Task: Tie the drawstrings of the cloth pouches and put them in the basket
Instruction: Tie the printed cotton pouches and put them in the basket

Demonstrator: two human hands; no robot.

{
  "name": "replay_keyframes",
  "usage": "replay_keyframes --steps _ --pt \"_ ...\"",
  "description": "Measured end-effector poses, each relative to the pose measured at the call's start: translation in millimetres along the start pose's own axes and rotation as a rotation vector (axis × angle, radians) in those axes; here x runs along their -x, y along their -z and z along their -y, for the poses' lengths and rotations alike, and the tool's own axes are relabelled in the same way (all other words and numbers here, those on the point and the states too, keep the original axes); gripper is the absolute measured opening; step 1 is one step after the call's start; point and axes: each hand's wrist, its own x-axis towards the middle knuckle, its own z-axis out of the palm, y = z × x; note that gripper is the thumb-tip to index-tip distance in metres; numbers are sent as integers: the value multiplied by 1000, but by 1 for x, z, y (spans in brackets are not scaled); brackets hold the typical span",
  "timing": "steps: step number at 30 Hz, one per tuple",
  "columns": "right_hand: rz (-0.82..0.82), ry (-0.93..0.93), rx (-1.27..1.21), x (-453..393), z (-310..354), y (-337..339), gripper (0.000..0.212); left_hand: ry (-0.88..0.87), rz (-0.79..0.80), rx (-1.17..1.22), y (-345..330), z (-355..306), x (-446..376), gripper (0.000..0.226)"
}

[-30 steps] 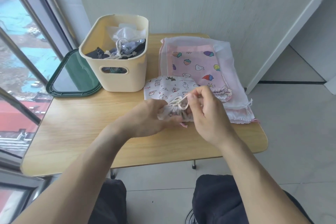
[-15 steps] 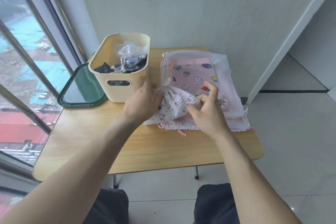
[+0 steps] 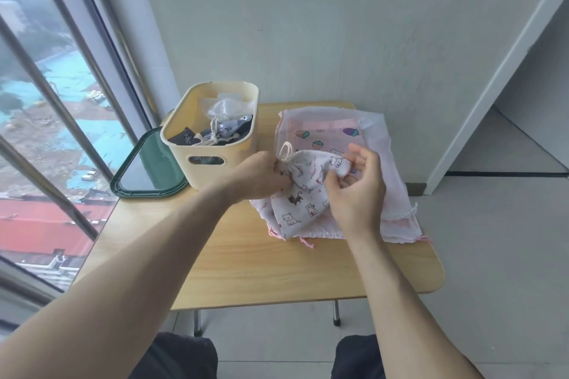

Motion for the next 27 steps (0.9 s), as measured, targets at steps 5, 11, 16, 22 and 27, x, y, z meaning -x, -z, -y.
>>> replay_keyframes --steps 5,11,16,22,27 --pt "-174 -139 -192 1 7 0 41 -173 -102 576 30 -14 8 60" --pt "-129 -268 -131 3 2 4 43 -230 -563 864 83 -10 -7 70" --pt "-90 -398 -148 -3 -3 2 48 -22 -694 799 112 13 -36 35" --pt "-57 -426 -130 -7 1 -5 40 331 -399 357 108 37 -53 34" --pt "16 -412 -111 -8 1 -11 39 287 -348 -402 113 41 -61 35"
